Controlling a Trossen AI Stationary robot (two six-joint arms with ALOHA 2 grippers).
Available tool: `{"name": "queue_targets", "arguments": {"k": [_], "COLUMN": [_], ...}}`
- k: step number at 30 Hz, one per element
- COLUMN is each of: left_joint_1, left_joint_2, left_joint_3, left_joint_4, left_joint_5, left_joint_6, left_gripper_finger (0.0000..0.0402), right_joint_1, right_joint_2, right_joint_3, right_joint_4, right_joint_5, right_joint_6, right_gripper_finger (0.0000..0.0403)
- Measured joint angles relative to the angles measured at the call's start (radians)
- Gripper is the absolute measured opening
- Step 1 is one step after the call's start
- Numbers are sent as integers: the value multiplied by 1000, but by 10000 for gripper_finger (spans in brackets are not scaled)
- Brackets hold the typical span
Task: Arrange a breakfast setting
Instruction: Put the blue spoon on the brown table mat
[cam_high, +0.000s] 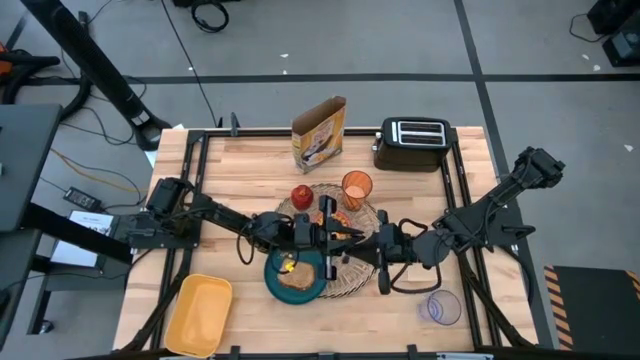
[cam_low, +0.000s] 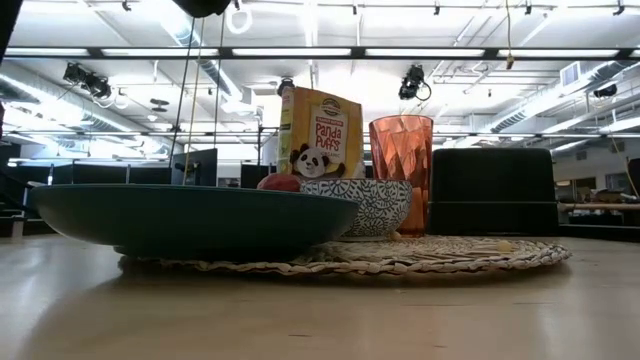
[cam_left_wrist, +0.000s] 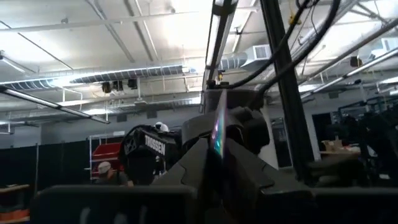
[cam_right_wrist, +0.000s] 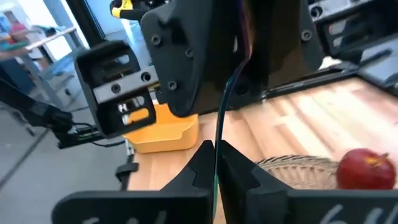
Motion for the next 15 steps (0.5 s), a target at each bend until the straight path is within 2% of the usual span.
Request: {"name": "queue_targets", "arguments": {"k": [5, 7, 10, 15], "left_joint_1": [-12, -15, -16, -61], "left_joint_2": [-5, -9, -28, -144], "left_joint_3": [0, 0, -1, 0], "left_joint_4": [-54, -97, -179, -506], "left_joint_5": [-6, -8, -65, -178], "left_joint_6": [30, 28, 40, 116], "left_gripper_finger": [106, 139, 194, 268], "right_joint_1": [-1, 4, 9, 12], "right_joint_2": [-21, -27, -29, -43], "right_joint_3": [0, 0, 0, 2], "right_joint_4": [-25, -40, -65, -236], "right_joint_5": [-37, -36, -34, -62], "right_joint_6": [75, 92, 121, 311], "right_gripper_finger": [12, 12, 12, 12]}}
